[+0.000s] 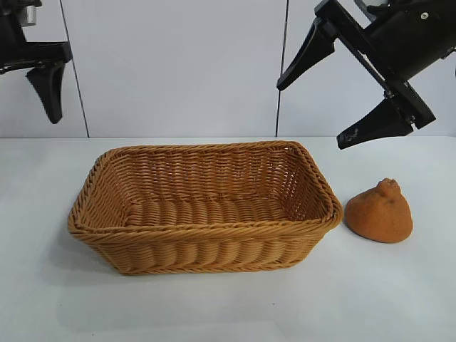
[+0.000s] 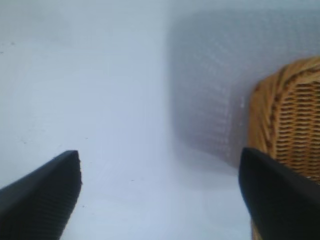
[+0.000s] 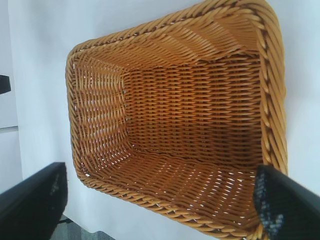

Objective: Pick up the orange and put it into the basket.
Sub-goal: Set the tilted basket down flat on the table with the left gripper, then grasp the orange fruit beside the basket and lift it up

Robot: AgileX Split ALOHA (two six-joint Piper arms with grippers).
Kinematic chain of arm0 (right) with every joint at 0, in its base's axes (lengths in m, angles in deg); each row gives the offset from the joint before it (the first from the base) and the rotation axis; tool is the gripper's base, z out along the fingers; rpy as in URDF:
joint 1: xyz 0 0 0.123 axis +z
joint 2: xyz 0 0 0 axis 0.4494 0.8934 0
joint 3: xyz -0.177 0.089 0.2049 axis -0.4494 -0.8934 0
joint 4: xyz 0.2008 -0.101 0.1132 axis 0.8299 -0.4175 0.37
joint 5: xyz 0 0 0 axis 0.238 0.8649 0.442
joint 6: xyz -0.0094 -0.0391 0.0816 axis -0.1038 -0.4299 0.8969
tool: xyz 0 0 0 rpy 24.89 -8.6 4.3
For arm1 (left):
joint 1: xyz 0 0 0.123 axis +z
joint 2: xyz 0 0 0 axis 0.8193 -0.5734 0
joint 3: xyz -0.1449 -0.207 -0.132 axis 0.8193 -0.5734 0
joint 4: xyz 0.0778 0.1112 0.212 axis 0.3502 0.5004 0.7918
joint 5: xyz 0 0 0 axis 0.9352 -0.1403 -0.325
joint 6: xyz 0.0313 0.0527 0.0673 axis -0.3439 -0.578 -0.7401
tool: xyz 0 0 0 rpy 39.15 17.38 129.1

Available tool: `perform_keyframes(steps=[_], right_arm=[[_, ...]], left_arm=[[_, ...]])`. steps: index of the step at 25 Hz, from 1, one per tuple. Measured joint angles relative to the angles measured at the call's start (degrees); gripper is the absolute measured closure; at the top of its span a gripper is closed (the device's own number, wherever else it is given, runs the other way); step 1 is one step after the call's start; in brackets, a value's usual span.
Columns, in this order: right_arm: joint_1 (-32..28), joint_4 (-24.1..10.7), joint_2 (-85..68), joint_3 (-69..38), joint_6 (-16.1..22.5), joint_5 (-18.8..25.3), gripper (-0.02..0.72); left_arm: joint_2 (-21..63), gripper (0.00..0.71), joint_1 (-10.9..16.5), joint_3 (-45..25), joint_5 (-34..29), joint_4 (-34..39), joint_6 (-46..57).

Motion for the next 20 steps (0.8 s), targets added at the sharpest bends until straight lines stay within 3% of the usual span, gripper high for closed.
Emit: perform_keyframes(steps=[8,12,20], right_arm=[[0.00,0.00,0.00,0.00,0.00,0.06,0.010],[0.00,-0.06,0.00,0.00,0.00,0.06,0.010],[0.00,-0.11,0.00,0.00,0.00,0.06,0.010]], left_arm=[[1.81,0.098,1.03,-0.42,-0.06,0.01,-0.77],[5.85,0.098,0.85,-3.91,-0.06,0.01,-0.96],[20.19,0.098,0.85,-23.18,-0.06,2.30,-1.34]])
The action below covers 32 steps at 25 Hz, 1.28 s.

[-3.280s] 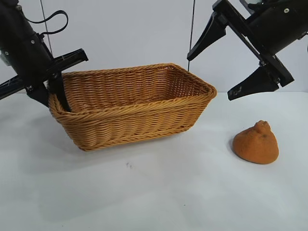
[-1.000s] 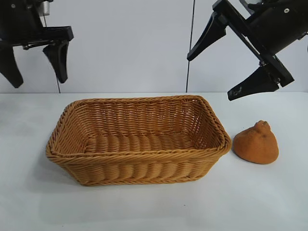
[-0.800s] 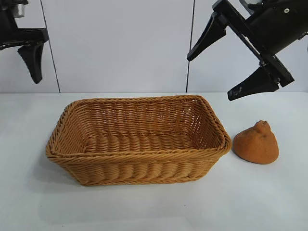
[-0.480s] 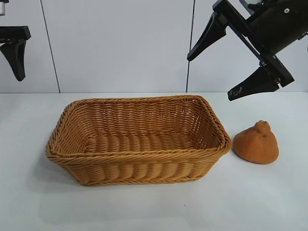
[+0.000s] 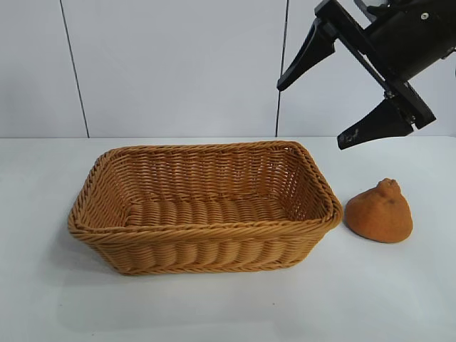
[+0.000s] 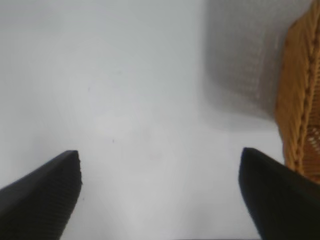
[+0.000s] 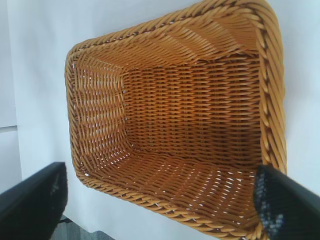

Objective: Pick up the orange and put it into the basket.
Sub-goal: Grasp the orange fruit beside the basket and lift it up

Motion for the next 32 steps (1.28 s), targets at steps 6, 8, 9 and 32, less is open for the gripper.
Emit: perform_keyframes(steps=[6,8,9,32], right_arm=[[0.00,-0.05,0.00,0.00,0.00,0.00,0.010],[0.00,-0.05,0.00,0.00,0.00,0.00,0.010],[0.00,-0.05,0.00,0.00,0.00,0.00,0.010],[0.00,-0.20,0.00,0.00,0.00,1.50,0.010]], left_arm=[[19.98,0.098,0.00,-20.04,2.85,0.32,-0.28],[25.69,0.098,0.00,-25.00,3.28,0.37,-0.62],[28.74,0.098,0.00,-26.93,3.65,0.37,-0.83],[81.41,0.098,0.00,-45.52,8.73,0.55,-3.79]])
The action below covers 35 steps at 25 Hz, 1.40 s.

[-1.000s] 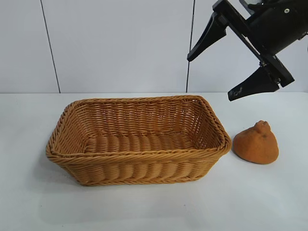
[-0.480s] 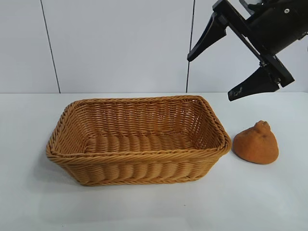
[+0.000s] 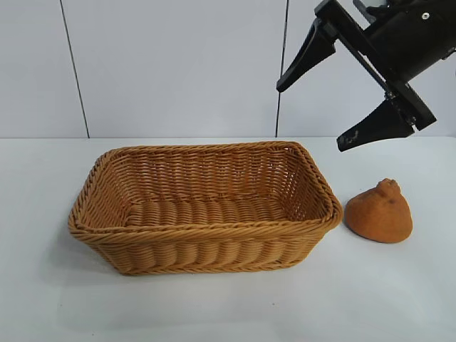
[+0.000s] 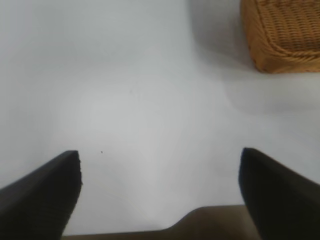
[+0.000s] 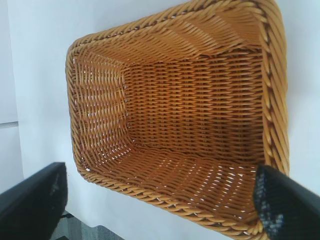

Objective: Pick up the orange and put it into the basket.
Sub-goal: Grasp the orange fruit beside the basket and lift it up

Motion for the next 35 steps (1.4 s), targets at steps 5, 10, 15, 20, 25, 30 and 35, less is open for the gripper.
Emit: perform_keyframes(steps=[5,10,15,20,25,30,35], right_arm=[[0.00,-3.08,0.00,0.14,1.53,1.47,0.010],[0.00,-11.17,0.08,3.83,4.99,5.08,0.010],[0.00,-22.86,0.08,8.25,10.18,9.25,0.010],[0.00,-36.36,0.12,9.19,14.58,12.11,0.010],[-0.74,-39.32,0.38,9.19,15.68,11.73,0.010],[-4.39,-38.35,3.77,9.19,15.80,10.57,0.010],[-5.70,-35.71,8.88,9.19,15.80,5.91,0.010]], left_arm=[[6.94,0.098,0.00,-0.07,-0.18,0.00,-0.04],[13.01,0.098,0.00,-0.07,-0.24,-0.10,-0.04],[13.10,0.098,0.00,-0.07,-0.24,-0.04,-0.17],[13.10,0.098,0.00,-0.07,-0.24,-0.04,-0.17],[13.10,0.098,0.00,-0.07,-0.24,-0.04,-0.17],[13.10,0.098,0.00,-0.07,-0.24,-0.04,-0.17],[13.10,0.098,0.00,-0.07,-0.24,0.01,-0.17]])
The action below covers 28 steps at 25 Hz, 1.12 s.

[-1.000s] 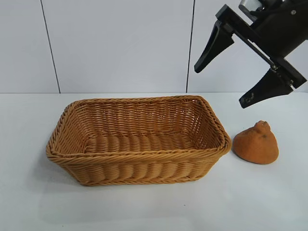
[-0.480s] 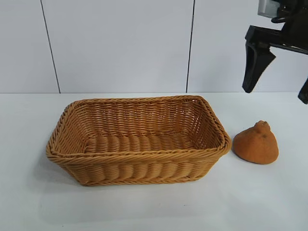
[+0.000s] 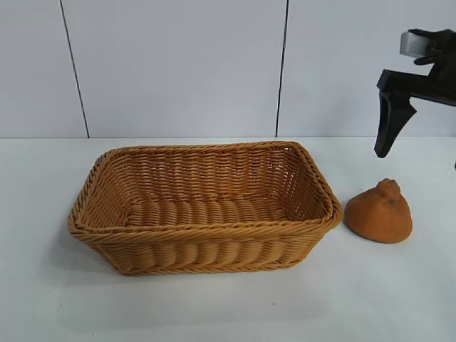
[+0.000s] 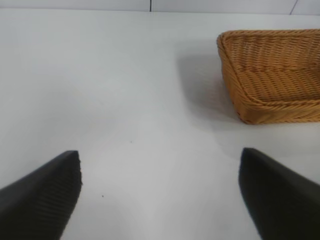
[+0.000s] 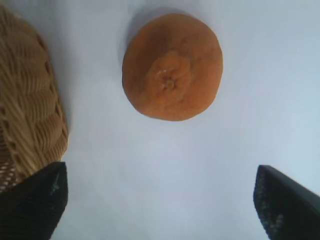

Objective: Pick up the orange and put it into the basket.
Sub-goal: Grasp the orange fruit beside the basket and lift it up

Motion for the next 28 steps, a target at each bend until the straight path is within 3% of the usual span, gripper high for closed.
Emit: perform_keyframes(steps=[5,16,23,28], right_arm=[[-0.12,2.58,5.26,0.00,0.00,-5.12,0.010],[-0.12,2.42,11.13,0.00,0.59,-13.15,0.012],[-0.12,1.08,11.14,0.00,0.71,-13.30,0.094],[-0.12,0.51,11.14,0.00,0.71,-13.30,0.262]], left_arm=[[0.00,0.098,0.00,0.00,0.00,0.00,0.00],[0.00,0.098,0.00,0.00,0.00,0.00,0.00],[0.00,0.098,0.00,0.00,0.00,0.00,0.00],[0.00,0.098,0.00,0.00,0.00,0.00,0.00]])
